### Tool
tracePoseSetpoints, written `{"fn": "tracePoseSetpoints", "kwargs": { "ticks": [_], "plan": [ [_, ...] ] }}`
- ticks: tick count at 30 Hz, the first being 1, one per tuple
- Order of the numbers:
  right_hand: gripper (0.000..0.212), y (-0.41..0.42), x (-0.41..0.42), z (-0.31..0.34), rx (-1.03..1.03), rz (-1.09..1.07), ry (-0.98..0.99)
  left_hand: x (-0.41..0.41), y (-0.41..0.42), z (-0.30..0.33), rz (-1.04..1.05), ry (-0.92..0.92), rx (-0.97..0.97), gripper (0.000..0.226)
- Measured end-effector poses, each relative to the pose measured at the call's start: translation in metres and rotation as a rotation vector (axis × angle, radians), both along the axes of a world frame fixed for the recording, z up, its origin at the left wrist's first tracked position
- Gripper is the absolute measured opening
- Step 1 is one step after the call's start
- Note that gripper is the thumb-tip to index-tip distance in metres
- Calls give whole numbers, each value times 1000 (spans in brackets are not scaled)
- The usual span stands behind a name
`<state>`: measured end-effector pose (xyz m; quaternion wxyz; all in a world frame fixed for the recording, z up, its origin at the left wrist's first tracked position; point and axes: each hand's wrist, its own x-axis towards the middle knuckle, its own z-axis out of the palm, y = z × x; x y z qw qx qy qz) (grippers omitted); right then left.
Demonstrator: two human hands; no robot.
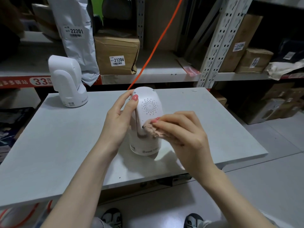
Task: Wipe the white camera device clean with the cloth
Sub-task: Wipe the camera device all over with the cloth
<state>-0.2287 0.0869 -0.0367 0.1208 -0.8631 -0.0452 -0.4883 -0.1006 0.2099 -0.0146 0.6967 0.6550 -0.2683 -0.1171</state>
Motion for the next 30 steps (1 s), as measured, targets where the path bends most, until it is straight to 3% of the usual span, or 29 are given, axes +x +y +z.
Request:
{"fn": "tracePoseSetpoints", "kwargs": {
  "ticks": [2, 6, 12, 17, 22, 25, 30],
  "plan": [
    [22, -9, -3, 1, 37, -31, 0, 0, 0, 0, 10, 32, -6, 34],
    [21, 1, -3, -2, 34, -35, -12, -2, -2, -3, 53, 5, -18, 11],
    [22, 6, -1, 0, -62, 41, 20, -6, -2, 1, 48, -52, -8, 12],
    [18, -18, -7, 10, 24, -41, -12, -4, 0, -1, -32, -78, 19, 12],
    [21, -10, 0, 20, 137, -120, -102, -14, 3, 0, -150, -152, 19, 31],
    [22, -2, 4, 20, 179, -98, -112, -13, 4, -1, -118, -145, -9, 29],
    [20, 4, 3, 9, 55, -48, -62, -12, 2, 0, -78, -114, -41, 19]
  ]
}}
